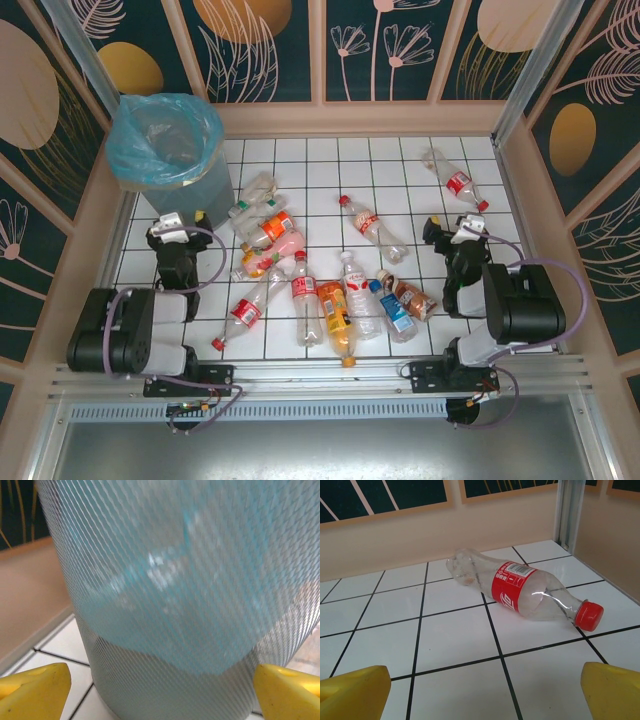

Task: Put the plastic bottles in the bin

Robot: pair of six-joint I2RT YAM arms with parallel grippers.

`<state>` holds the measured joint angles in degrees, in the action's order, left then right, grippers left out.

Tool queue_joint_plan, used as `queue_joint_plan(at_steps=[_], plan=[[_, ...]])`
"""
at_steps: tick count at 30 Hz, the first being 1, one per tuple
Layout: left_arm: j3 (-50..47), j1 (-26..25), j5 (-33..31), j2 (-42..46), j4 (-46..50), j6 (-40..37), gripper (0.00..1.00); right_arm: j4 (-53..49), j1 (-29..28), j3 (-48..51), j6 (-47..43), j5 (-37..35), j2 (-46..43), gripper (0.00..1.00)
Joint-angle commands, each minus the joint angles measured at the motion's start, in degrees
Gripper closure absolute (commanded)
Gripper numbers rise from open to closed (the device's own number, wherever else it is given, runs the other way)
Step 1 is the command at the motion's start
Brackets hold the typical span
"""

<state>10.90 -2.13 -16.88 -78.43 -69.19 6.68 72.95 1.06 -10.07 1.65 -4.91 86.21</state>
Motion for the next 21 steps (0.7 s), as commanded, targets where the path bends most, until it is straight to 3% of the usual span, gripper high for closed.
queue_joint_plan(at_steps=[1,10,21], plan=[[-1.4,0.4,-2.9,8.2,2.4,0.9,0.07,-5.5,-0.1,-2.7,0.0,-0.3,-6.7,0.02],[7.6,0.4,-2.1,24.0,24.5,6.8,0.09,-34.7,-5.5,-13.6,-1.8,-2.4,-21.4,0.05],[21.1,0.4,3.9,27.8,45.1,11.7,0.15,-63.9,-16.3,-29.4,-1.3,3.1,-18.4,0.05]])
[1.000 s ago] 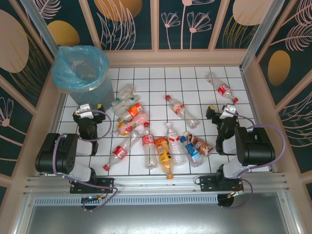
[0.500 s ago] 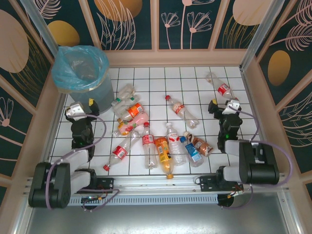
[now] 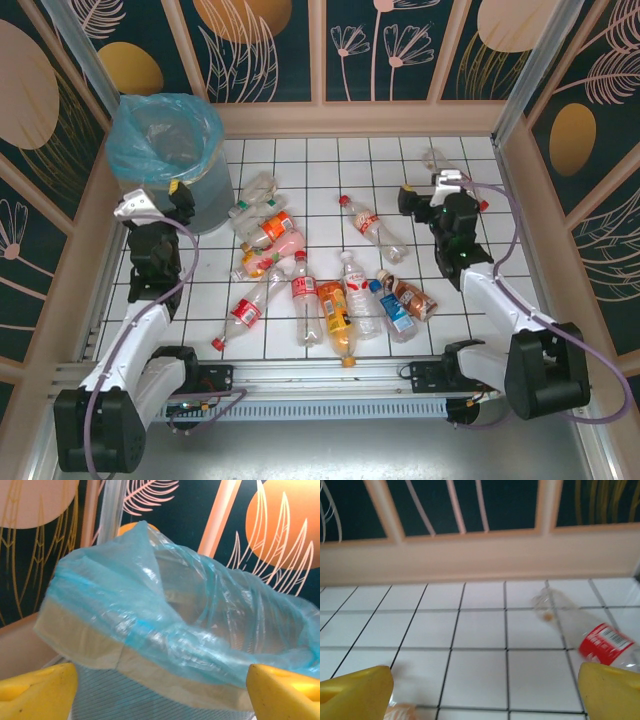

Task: Put the plastic bottles in the bin

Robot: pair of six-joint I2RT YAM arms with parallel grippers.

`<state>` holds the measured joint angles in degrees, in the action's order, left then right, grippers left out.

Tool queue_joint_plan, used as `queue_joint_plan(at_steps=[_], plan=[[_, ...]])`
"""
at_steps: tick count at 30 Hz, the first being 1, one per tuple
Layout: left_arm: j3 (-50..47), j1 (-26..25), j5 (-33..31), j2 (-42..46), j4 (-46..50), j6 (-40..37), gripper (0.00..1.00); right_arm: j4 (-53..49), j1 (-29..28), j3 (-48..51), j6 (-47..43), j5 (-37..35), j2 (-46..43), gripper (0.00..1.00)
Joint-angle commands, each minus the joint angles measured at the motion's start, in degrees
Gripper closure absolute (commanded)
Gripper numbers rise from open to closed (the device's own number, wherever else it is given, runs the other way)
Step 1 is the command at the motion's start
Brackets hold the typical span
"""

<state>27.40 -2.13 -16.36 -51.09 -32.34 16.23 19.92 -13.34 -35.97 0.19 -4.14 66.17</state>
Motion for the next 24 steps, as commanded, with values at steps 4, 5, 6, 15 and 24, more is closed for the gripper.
queue_joint_plan(at_steps=[4,5,6,15,24], plan=[[9.8,0.3,8.7,1.5,15.7,2.8,0.17,-19.3,-5.0,-8.6,1.1,3.0,5.3,0.05],[10.7,0.3,10.0,1.9,17.1,2.9,0.17,-21.1,-5.7,-9.8,1.2,3.0,6.3,0.05],[11.6,0.3,11.4,2.3,18.4,2.8,0.17,-22.9,-6.6,-11.0,1.2,3.0,7.3,0.05],[19.5,-2.4,21.1,-0.6,27.7,-0.2,0.22,-31.5,-10.7,-19.5,-0.4,3.0,15.0,0.05],[27.9,-11.2,23.9,-9.9,34.2,-7.2,0.22,-36.4,-11.0,-24.4,-2.7,3.0,19.4,0.05]])
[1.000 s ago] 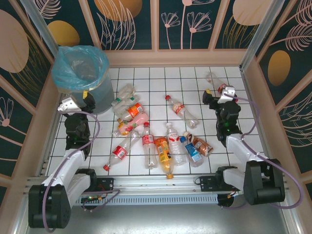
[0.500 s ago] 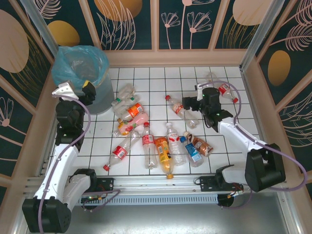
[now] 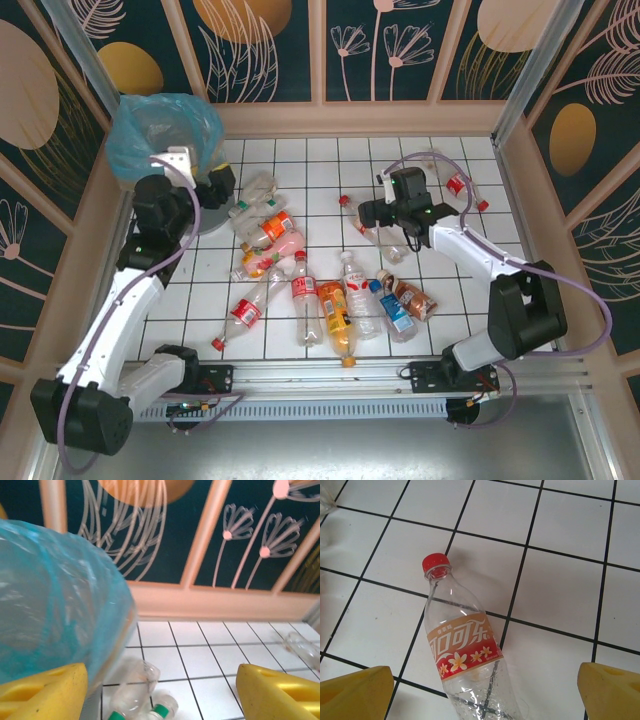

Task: Put the plastic bottles in the bin

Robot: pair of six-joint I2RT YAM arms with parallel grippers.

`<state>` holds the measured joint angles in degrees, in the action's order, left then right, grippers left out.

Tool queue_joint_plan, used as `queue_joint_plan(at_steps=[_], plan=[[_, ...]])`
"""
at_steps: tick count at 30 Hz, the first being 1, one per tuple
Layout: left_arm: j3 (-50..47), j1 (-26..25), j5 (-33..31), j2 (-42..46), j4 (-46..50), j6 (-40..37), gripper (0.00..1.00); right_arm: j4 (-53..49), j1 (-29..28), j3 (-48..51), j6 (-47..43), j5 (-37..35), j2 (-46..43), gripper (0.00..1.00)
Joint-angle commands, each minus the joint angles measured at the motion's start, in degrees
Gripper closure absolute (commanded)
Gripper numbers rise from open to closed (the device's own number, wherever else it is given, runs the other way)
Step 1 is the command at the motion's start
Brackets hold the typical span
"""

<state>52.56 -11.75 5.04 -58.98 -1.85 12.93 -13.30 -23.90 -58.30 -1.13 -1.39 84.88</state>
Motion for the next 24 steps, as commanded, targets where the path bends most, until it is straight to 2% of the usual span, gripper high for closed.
queue_joint_plan(at_steps=[1,8,14,20,24], plan=[[4.2,-2.6,2.4,-3.3,4.5,-4.9,0.22,-3.5,-0.4,-2.3,-1.7,1.6,1.1,0.05],[7.6,-11.3,2.1,-11.2,3.8,-7.3,0.22,-5.7,-0.4,-2.6,-3.5,1.7,3.2,0.08],[11.1,-17.0,4.4,-19.3,2.1,-7.5,0.22,-5.9,-0.4,-2.4,-3.5,1.3,4.4,0.08],[14.4,-18.9,9.4,-25.2,1.0,-5.7,0.22,-6.2,-0.4,-2.5,-3.2,2.8,6.0,0.08],[14.8,-19.0,9.5,-27.0,0.8,-4.1,0.22,-6.4,-0.4,-2.6,-3.5,3.6,8.5,0.08]])
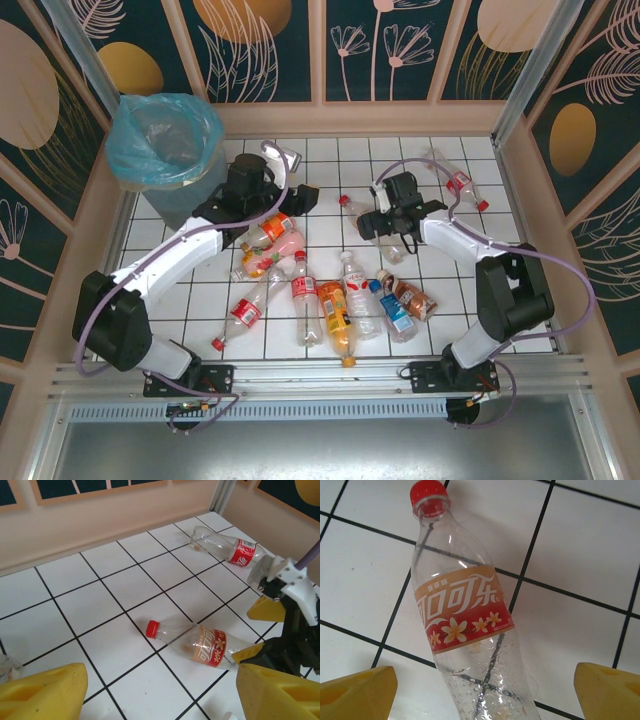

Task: Put the plastic bottles in the bin

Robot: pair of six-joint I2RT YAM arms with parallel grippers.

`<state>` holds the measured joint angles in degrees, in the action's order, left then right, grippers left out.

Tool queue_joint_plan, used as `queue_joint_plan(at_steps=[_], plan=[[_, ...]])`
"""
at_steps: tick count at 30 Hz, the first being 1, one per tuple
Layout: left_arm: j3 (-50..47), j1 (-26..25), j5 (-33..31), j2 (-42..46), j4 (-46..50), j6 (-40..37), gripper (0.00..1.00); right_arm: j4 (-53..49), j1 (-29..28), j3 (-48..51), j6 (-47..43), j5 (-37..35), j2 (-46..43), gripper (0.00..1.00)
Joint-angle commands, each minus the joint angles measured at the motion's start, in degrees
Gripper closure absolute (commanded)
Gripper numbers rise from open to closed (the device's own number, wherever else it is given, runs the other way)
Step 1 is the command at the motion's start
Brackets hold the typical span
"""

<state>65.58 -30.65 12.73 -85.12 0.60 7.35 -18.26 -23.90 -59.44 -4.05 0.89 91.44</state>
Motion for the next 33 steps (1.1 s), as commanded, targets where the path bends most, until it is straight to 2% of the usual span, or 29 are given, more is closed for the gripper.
queue_joint_plan(at_steps=[1,12,19,25,33], plan=[[1.8,-0.1,1.6,-1.2,-1.5,1.8,0.22,-1.4,-0.4,-1.7,-0.7,1.3,2.8,0.08],[1.5,-0.1,0.9,-2.7,-1.0,2.7,0.19,-0.5,-1.0,-4.6,-2.0,-0.7,11.4,0.14],[1.8,-0.1,0.5,-3.5,-0.9,4.0,0.19,-0.4,-1.4,-5.5,-3.7,-3.4,14.1,0.27],[3.3,-0.1,-0.7,-3.5,-0.1,5.9,0.19,0.3,-1.8,-5.2,-4.9,-5.7,12.5,0.46],[5.2,-0.1,0.5,-1.3,-0.3,9.8,0.16,3.1,-3.9,-4.6,-5.7,-4.8,2.7,0.52]])
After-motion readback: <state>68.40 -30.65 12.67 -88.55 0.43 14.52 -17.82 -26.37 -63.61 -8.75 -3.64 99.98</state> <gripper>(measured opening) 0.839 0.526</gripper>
